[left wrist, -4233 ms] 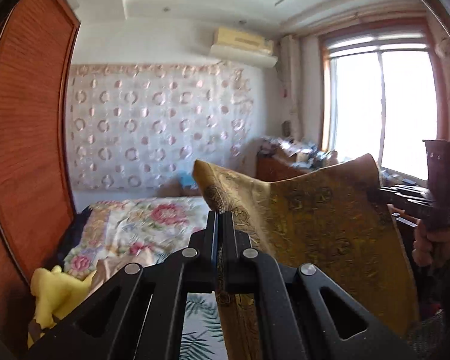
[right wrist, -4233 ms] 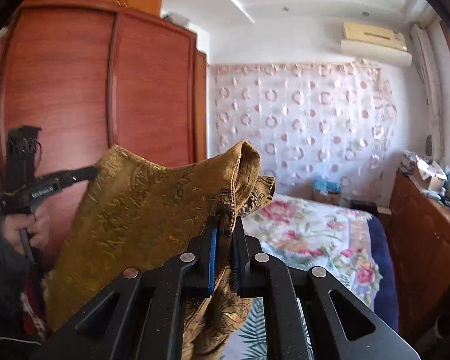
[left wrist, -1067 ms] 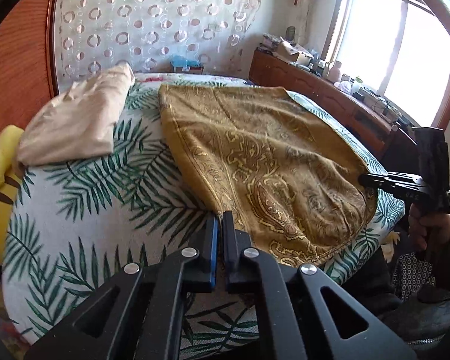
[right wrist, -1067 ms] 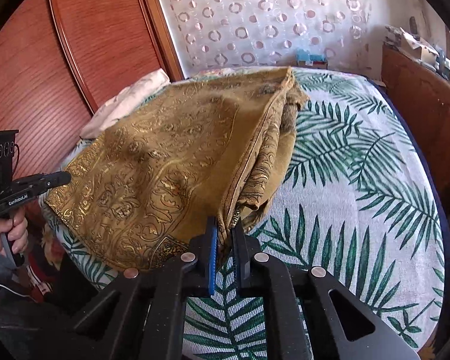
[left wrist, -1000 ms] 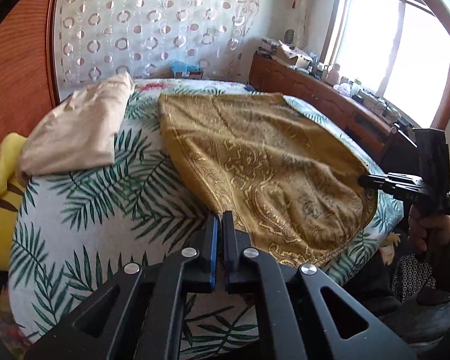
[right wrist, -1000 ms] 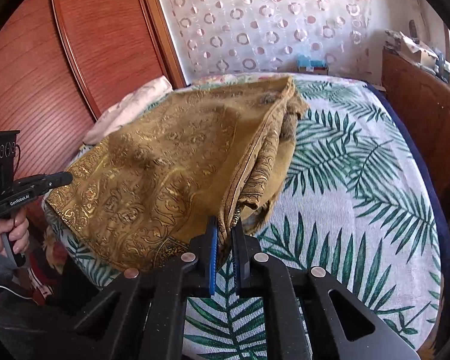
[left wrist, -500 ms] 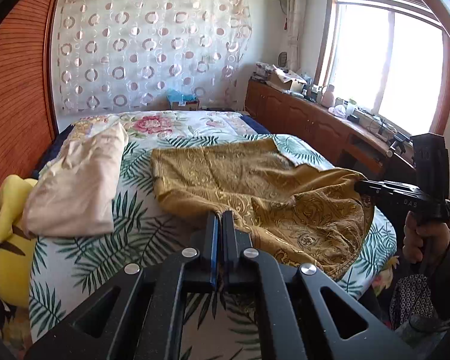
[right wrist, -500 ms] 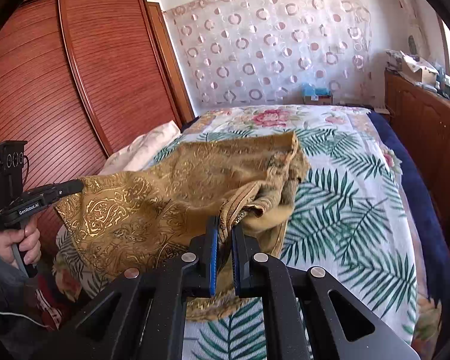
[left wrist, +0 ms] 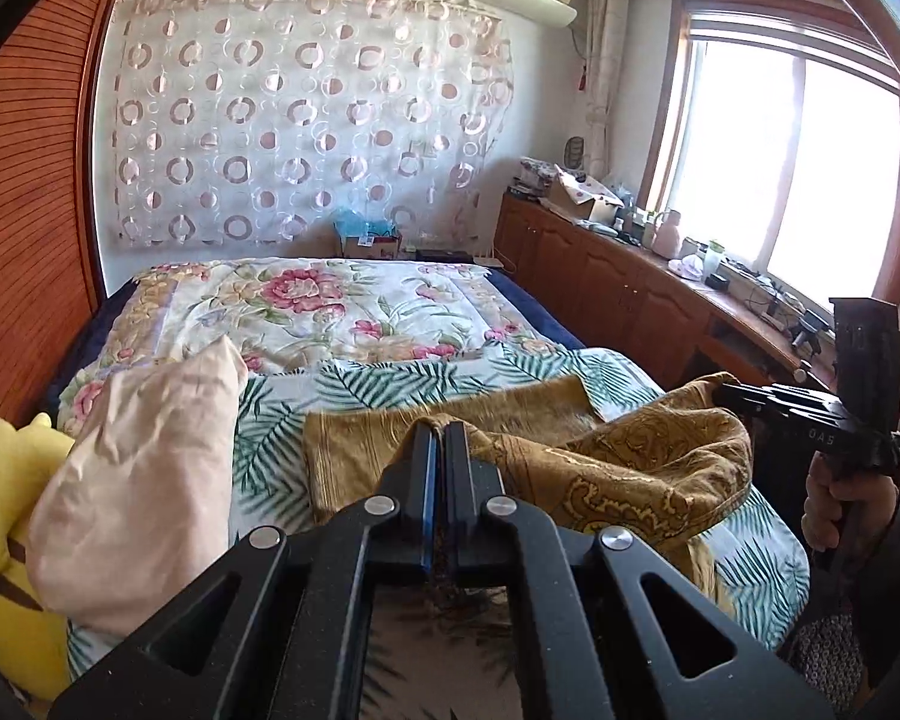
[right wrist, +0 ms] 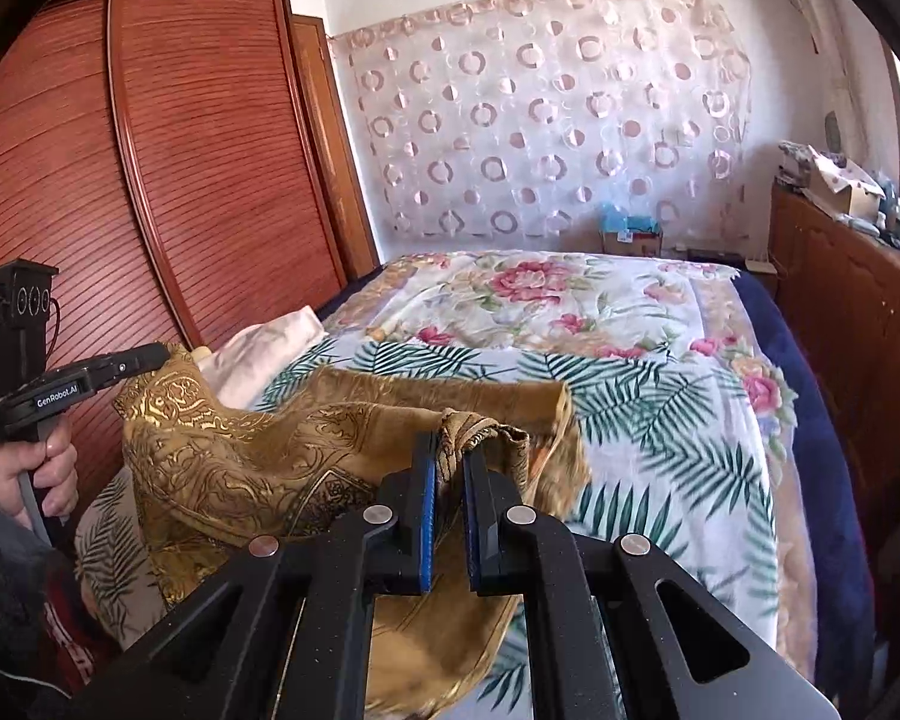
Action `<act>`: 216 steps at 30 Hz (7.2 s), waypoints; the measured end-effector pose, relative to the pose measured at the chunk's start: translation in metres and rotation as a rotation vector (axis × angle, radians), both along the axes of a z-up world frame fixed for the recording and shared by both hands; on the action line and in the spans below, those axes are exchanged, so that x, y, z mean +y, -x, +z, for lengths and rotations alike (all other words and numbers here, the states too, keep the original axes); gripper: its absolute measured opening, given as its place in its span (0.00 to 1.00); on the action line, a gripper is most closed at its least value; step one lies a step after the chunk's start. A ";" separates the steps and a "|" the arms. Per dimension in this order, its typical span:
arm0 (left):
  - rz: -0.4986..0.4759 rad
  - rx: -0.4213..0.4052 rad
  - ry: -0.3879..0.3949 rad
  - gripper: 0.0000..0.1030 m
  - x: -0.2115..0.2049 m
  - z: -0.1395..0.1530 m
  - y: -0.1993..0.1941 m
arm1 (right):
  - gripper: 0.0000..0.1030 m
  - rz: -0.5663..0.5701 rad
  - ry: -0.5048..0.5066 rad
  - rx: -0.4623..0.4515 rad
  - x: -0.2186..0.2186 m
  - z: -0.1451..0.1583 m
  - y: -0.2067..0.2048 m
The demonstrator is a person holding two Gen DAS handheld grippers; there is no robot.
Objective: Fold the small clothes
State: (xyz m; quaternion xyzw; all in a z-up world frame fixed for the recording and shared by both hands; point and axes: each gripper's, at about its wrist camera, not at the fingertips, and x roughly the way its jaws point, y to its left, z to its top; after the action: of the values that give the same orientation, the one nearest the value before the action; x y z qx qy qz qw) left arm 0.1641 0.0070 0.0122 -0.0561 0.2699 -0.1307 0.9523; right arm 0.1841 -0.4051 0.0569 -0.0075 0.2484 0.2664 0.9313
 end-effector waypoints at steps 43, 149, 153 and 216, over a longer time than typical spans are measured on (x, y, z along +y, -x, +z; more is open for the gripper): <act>0.025 0.090 -0.010 0.75 0.033 -0.034 -0.040 | 0.44 0.254 0.263 0.140 0.122 -0.065 -0.040; 0.011 0.355 -0.026 0.57 0.037 -0.102 -0.152 | 0.55 -0.071 0.205 0.223 0.076 -0.055 -0.137; 0.010 0.363 -0.010 0.57 0.037 -0.106 -0.151 | 0.56 -0.078 0.180 0.259 0.076 -0.062 -0.144; 0.580 0.073 0.192 0.15 0.192 -0.094 0.059 | 0.45 0.466 0.276 -0.132 0.434 0.026 -0.225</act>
State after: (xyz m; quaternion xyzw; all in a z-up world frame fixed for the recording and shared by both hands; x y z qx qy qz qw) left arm 0.1051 0.1994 -0.0820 -0.2252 0.2631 0.1238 0.9299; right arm 0.4094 0.0291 0.0830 -0.2088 0.2127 0.4358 0.8493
